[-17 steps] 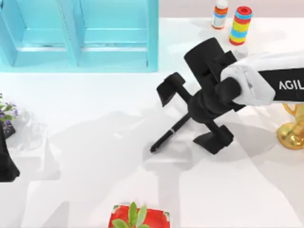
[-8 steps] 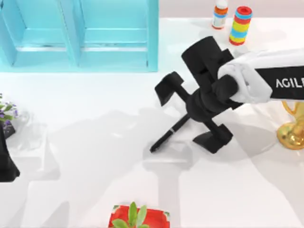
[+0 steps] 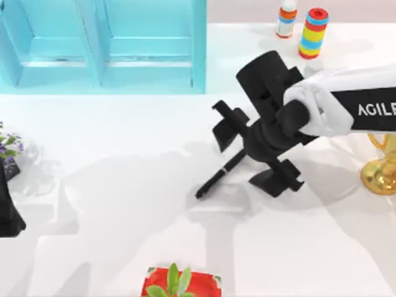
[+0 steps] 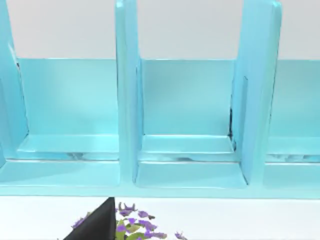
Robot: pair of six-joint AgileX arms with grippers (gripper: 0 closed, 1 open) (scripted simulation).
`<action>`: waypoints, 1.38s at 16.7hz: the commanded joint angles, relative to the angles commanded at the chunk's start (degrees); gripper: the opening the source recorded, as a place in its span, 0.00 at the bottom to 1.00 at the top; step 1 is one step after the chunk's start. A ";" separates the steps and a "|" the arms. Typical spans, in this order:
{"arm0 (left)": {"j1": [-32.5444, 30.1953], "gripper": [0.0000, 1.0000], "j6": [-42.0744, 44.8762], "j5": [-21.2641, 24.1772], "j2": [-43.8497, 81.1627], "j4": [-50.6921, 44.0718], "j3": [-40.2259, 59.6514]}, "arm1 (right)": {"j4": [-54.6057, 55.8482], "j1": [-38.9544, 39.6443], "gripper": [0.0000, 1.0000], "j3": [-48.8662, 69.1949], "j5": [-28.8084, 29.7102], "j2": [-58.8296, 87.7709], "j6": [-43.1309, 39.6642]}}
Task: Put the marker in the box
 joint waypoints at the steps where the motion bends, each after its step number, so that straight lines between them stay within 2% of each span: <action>1: 0.00 1.00 0.00 0.00 0.00 0.00 0.00 | 0.00 0.00 0.17 0.00 0.00 0.00 0.00; 3: 0.00 1.00 0.00 0.00 0.00 0.00 0.00 | 0.00 0.00 0.02 0.00 0.00 0.00 0.00; 4: 0.00 1.00 0.00 0.00 0.00 0.00 0.00 | 0.00 0.00 0.00 0.00 0.00 0.00 0.00; 11: 0.00 1.00 0.00 0.00 0.00 0.00 0.00 | 0.00 0.00 0.00 0.00 0.00 0.00 0.00; 12: 0.00 1.00 0.00 0.00 0.00 0.00 0.00 | -5.31 -0.50 0.00 0.21 0.25 -4.81 -1.68; 15: 0.00 1.00 0.00 0.00 0.00 0.00 0.00 | -7.54 -0.35 0.00 1.69 0.41 -5.51 -1.79; 23: 0.00 1.00 0.00 0.00 0.00 0.00 0.00 | -24.96 -0.57 0.00 11.88 0.27 -12.52 -1.85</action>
